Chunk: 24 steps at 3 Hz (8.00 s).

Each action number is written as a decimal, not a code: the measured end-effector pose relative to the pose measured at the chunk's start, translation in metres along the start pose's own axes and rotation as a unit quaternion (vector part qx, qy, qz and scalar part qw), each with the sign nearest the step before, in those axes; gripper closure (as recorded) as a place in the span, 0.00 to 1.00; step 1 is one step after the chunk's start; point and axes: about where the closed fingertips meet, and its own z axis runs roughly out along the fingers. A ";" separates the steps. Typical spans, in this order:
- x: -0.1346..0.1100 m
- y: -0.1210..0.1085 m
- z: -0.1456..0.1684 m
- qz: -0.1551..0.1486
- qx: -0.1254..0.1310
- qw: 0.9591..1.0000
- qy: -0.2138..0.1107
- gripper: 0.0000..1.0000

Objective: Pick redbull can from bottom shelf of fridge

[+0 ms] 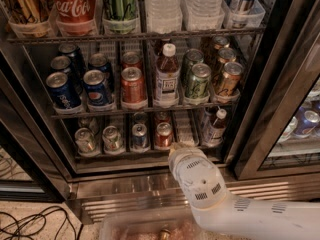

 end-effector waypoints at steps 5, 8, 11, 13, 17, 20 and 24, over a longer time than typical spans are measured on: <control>-0.028 -0.063 0.068 -0.095 0.034 0.991 0.088 1.00; -0.030 -0.097 0.079 -0.150 0.082 0.976 0.136 1.00; -0.031 -0.103 0.083 -0.179 0.087 0.966 0.163 0.70; -0.026 -0.107 0.087 -0.180 0.090 0.963 0.178 0.61; -0.022 -0.108 0.088 -0.179 0.089 0.963 0.182 0.42; -0.004 -0.099 0.134 -0.178 0.086 0.961 0.192 0.46; 0.013 -0.112 0.124 -0.167 0.110 0.959 0.200 1.00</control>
Offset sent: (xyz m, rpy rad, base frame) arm 0.0305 0.0747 -0.0712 -0.1346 -0.2133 0.1299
